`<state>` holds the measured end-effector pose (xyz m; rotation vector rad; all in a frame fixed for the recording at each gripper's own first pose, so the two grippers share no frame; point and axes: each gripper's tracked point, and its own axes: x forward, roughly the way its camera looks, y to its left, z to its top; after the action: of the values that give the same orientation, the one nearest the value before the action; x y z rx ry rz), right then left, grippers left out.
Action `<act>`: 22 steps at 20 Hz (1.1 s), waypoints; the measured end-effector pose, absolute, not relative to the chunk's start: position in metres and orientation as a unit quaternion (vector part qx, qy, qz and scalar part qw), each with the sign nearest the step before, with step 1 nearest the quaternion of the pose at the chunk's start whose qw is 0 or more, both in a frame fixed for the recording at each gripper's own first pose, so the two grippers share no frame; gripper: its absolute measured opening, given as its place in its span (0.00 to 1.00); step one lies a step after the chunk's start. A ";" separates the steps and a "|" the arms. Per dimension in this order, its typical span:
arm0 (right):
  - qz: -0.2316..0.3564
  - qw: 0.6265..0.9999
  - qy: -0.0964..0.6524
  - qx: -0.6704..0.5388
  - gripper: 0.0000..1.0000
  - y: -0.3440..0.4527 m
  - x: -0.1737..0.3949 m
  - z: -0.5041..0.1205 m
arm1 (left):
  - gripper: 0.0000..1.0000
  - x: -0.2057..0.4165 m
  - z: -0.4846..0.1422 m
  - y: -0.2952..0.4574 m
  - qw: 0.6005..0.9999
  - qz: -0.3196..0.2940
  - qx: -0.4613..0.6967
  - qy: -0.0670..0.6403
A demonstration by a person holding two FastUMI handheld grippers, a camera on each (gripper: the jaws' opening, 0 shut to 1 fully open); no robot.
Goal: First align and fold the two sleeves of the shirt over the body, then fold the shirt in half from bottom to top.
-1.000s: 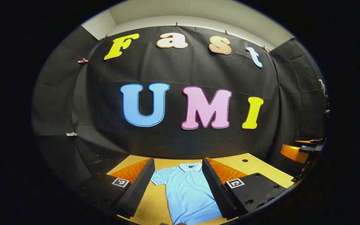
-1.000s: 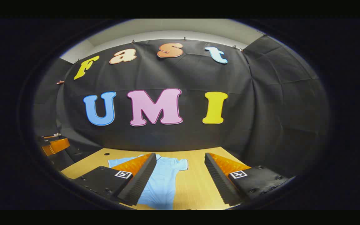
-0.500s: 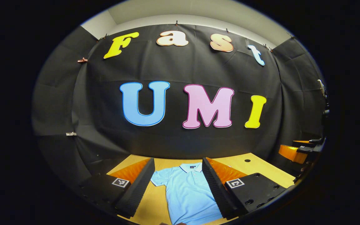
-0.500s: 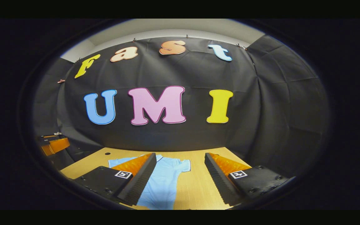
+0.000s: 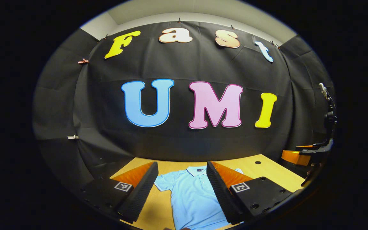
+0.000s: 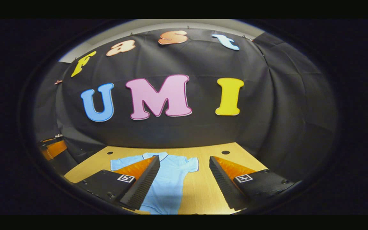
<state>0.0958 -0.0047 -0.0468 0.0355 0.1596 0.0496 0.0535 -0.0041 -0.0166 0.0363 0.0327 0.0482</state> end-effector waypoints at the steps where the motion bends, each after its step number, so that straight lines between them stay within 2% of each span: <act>1: 0.023 0.996 0.089 0.016 0.97 -0.008 0.108 -0.053 | 0.97 0.057 -0.019 -0.004 0.999 0.027 0.022 0.016; 14: 0.035 0.962 0.269 -0.037 0.99 -0.026 0.287 -0.191 | 0.97 0.115 -0.055 0.022 0.993 0.088 0.015 0.082; 20: 0.009 0.943 0.329 -0.044 0.99 -0.041 0.346 -0.264 | 0.97 0.144 -0.062 0.026 0.990 0.099 0.011 0.099; 21: 0.004 0.939 0.342 -0.039 0.94 -0.042 0.352 -0.278 | 0.97 0.148 -0.064 0.026 0.990 0.101 0.012 0.100; 22: -0.001 0.934 0.355 -0.033 0.98 -0.043 0.358 -0.291 | 0.97 0.151 -0.065 0.027 0.989 0.103 0.013 0.101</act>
<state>0.3576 -0.0427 -0.2914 -0.0667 0.7259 -0.0025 0.1514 0.0271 -0.0646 0.0259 0.2032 0.2061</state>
